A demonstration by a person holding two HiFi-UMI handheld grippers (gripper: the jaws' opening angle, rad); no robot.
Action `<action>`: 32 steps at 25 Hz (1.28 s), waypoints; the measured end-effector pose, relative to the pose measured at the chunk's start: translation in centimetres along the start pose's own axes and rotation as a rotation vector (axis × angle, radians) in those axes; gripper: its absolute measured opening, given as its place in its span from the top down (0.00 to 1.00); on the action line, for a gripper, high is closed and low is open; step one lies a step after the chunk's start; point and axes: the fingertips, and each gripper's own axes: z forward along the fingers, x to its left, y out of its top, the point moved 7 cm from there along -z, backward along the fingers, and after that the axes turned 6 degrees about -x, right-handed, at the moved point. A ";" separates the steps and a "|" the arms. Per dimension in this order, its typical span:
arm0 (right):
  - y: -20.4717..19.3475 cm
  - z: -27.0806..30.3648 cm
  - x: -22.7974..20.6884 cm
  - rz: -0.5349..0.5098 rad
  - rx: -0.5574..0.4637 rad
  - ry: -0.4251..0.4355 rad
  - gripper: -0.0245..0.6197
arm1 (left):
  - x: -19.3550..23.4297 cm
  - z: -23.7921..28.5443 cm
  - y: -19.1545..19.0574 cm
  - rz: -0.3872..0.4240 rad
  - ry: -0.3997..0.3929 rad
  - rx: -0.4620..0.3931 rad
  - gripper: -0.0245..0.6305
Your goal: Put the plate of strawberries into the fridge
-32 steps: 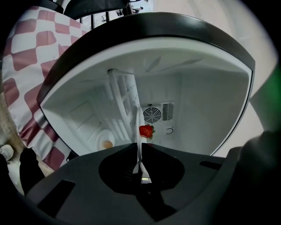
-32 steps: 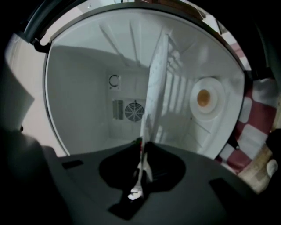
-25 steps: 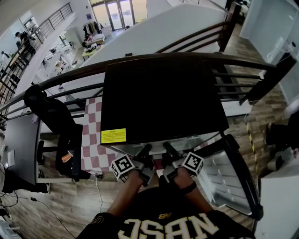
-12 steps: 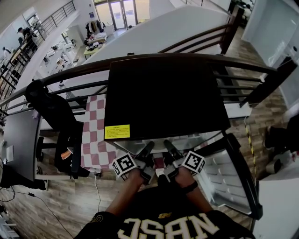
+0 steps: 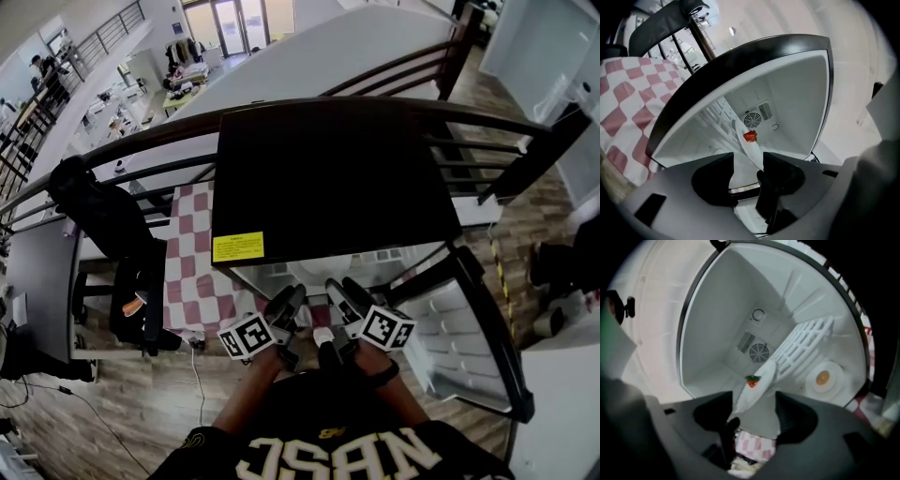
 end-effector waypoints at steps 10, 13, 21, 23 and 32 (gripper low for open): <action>0.1 -1.5 1.9 -0.661 0.006 -0.102 0.57 | -1.5 -0.9 -0.4 0.674 0.072 0.033 0.68; -0.5 -1.3 2.6 -0.807 0.017 -0.124 0.69 | -2.0 -0.2 -0.8 0.772 0.077 0.044 0.71; -0.1 0.4 2.9 -0.914 0.050 -0.138 0.87 | -1.7 1.4 -0.8 0.839 0.097 0.086 0.88; 0.2 0.8 2.7 -0.921 0.059 -0.139 0.88 | -1.9 2.0 -0.5 0.848 0.102 0.090 0.89; 1.5 3.0 2.0 -0.932 0.081 -0.119 0.88 | -1.9 4.4 0.5 0.844 0.148 0.088 0.89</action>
